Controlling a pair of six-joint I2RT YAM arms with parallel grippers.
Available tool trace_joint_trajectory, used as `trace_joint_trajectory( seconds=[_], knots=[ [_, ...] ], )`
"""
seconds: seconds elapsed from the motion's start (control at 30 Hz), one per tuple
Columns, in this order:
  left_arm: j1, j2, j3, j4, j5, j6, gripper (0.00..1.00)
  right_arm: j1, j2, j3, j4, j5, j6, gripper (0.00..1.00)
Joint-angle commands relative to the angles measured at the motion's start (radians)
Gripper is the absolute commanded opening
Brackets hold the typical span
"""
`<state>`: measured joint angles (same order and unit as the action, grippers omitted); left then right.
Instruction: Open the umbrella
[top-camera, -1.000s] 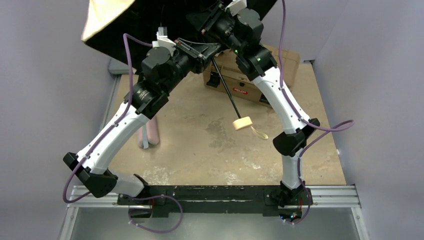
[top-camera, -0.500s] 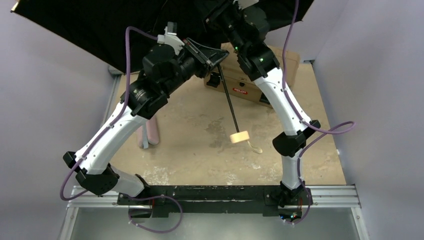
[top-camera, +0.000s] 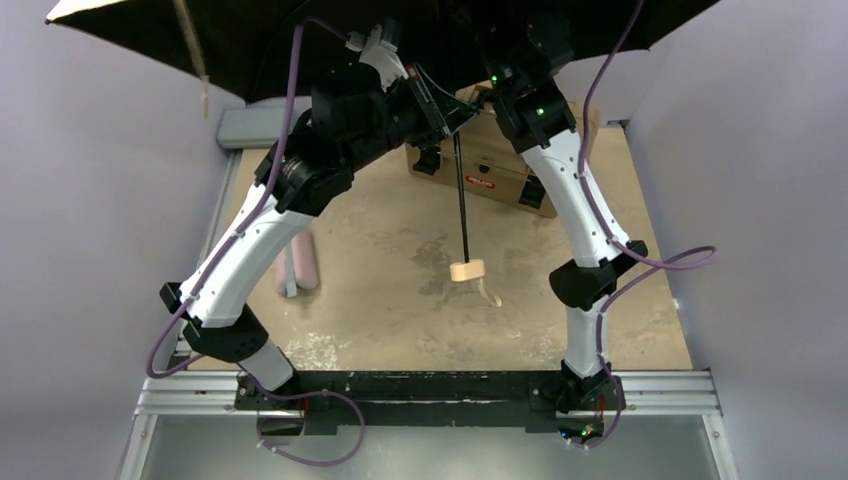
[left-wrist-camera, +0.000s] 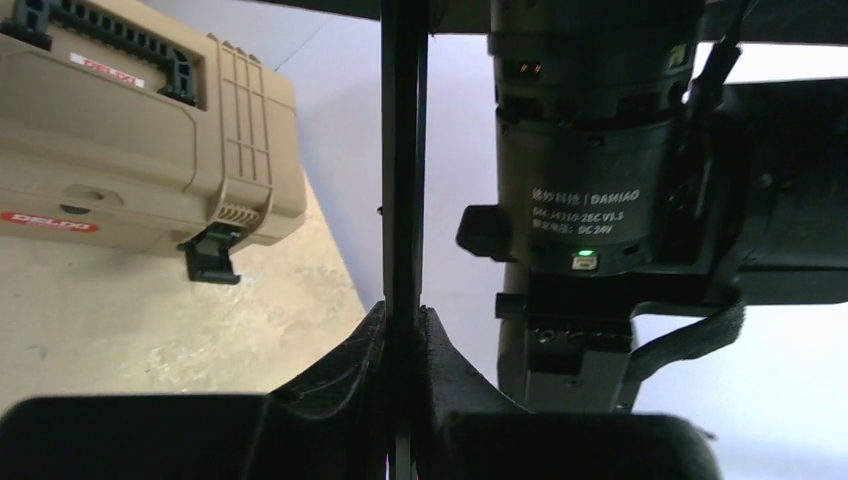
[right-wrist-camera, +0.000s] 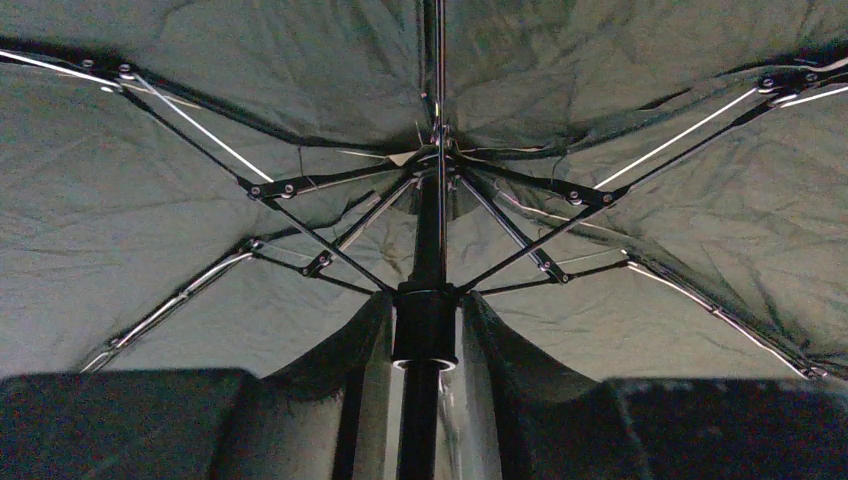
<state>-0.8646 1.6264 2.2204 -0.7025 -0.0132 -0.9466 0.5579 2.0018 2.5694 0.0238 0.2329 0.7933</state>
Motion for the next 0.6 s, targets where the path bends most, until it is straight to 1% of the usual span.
trace_joint_trajectory(
  seconds=[0.0,0.1,0.17,0.37,0.57],
  knots=[
    [-0.224,-0.016,-0.085,-0.626,0.471,0.136,0.0,-0.15,0.039,0.023,0.244,0.312,-0.005,0.0],
    [-0.268,-0.001,-0.139,-0.689,0.416,0.2,0.0,-0.178,0.038,0.052,0.265,0.321,0.025,0.0],
    [-0.296,-0.004,-0.203,-0.687,0.398,0.227,0.0,-0.193,0.04,0.073,0.284,0.325,0.042,0.0],
    [-0.327,-0.039,-0.422,-0.607,0.43,0.254,0.0,-0.231,0.038,0.096,0.371,0.314,0.075,0.0],
    [-0.344,-0.043,-0.537,-0.595,0.455,0.27,0.0,-0.269,0.072,0.136,0.382,0.308,0.14,0.0]
  ],
)
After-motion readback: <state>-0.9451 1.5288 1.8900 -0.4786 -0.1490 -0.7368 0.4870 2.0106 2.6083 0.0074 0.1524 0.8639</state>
